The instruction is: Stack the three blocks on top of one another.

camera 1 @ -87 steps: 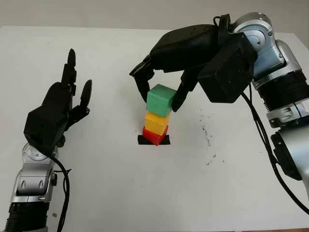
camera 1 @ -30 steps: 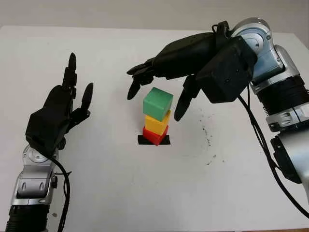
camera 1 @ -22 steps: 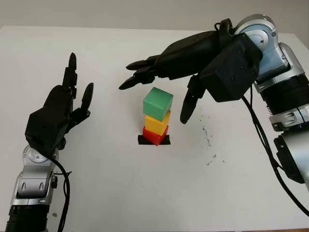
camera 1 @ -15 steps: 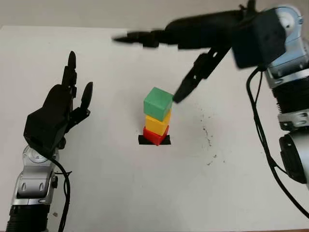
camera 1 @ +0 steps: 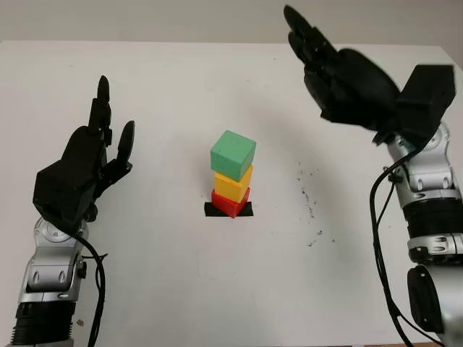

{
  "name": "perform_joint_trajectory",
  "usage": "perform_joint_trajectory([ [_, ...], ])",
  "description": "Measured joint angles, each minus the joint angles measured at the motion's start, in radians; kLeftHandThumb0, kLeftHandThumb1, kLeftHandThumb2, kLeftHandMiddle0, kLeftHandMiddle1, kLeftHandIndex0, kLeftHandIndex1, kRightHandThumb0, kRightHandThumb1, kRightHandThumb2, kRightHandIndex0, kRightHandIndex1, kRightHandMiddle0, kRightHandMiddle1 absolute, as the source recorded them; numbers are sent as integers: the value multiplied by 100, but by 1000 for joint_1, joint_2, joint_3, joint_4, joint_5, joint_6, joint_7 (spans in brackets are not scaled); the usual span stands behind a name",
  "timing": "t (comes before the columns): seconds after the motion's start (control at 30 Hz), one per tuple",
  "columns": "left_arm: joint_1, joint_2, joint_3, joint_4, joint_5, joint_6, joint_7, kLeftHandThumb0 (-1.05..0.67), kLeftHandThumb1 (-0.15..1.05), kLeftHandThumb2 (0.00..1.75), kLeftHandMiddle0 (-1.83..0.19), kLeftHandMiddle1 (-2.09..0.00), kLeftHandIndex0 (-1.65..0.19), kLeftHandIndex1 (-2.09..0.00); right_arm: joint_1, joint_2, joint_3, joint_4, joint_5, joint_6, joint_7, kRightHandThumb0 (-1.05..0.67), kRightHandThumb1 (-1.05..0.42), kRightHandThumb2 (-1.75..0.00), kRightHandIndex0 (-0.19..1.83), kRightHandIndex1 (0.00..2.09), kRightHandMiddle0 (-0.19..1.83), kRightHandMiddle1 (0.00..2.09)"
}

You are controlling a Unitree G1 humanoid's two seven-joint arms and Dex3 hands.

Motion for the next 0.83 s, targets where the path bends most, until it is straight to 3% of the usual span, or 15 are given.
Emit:
perform_joint_trajectory([
  [0.27, -16, -13, 0, 35, -28, 1, -2, -89, 105, 67, 19, 0, 19, 0, 113, 132, -49, -59, 85, 108, -143, -82, -105, -77, -19, 0, -19, 0],
  [0.47, -21, -21, -1, 47, -49, -12, -7, -88, 105, 69, 19, 0, 19, 0, 186, 219, -81, -93, 130, 111, -229, -82, -105, -80, -19, 0, -19, 0],
  [0.83, -22, -45, -1, 63, -80, -41, -21, -86, 105, 71, 19, 0, 19, 0, 267, 268, -80, -114, 129, 92, -284, -80, -105, -78, -19, 0, -19, 0],
])
